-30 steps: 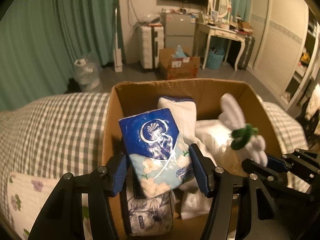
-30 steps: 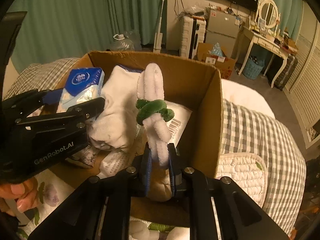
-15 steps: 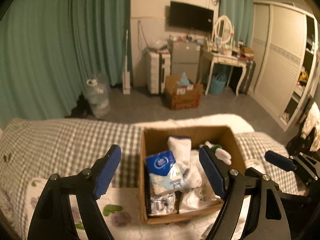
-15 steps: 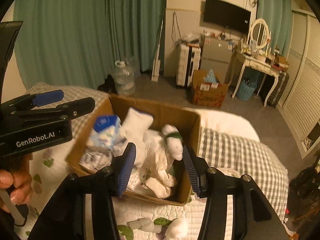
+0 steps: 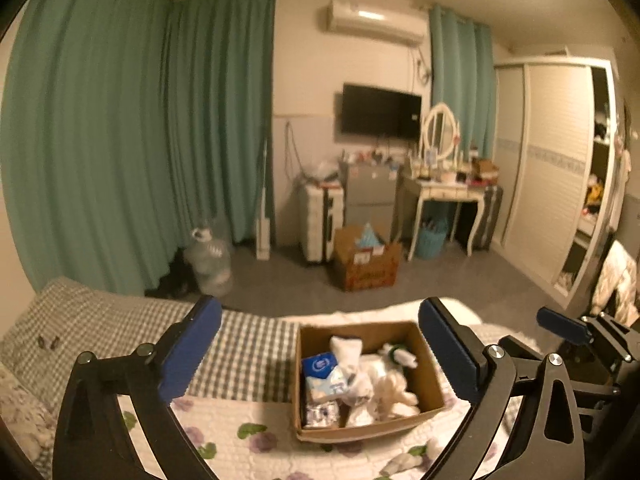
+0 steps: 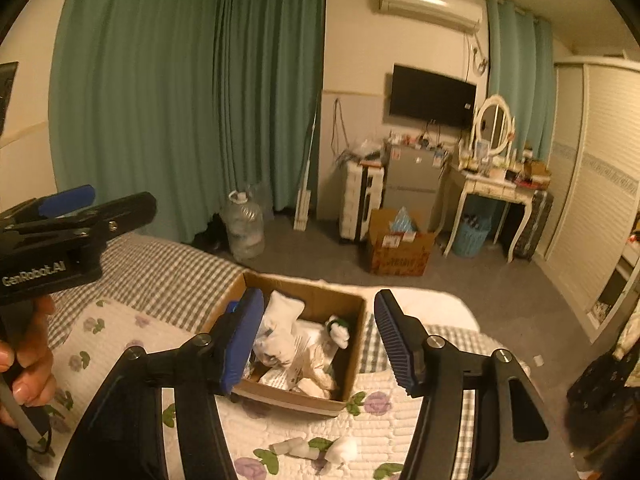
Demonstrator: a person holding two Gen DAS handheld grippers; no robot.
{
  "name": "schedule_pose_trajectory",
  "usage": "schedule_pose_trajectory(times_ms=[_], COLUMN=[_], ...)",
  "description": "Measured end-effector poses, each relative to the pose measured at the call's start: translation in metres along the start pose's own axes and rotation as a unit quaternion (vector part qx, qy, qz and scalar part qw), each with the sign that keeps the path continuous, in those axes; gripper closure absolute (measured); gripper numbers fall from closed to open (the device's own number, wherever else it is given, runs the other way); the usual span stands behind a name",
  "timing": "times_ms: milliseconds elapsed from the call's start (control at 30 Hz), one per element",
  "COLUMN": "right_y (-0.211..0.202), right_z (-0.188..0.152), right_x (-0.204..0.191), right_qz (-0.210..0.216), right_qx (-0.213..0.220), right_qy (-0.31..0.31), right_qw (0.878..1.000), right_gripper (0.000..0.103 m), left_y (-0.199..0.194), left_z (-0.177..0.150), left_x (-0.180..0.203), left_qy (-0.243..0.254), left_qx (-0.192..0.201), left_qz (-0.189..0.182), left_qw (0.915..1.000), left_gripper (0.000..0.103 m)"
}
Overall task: Organize soft objects
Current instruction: 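Withdraw both tools from the box and reach toward the white socks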
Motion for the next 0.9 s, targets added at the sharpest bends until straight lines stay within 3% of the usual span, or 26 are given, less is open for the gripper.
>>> schedule_pose_trajectory(times_ms=[533,900], right_y=[-0.116,-0.156], right_z=[0.043,0.036], right_x=[0.031,0.061], right_qz=[-0.005,-0.021], right_qx=[0.068,0.090], right_qy=[0.021,0.024], right_qw=[0.997,0.995], right_gripper=[0.045,0.039], left_y=[-0.085,-0.089], left_z=[0.032,0.010], left_x=[0.038,0.044], left_qy=[0.000,-0.015], left_qx=[0.067,0.067], left_qz=[-0.009,0.007], left_qw=[0.9977,0.9976], left_gripper=[0.001,0.000])
Point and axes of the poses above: each gripper's, at about its wrist camera, not at the fingertips, and y roughly the way its jaws point, x to its right, z to its top, the point moved 10 cm from there along y, roughly the way its jaws point, and after that the axes turned 15 degrees about -z, right-handed, at the moved point
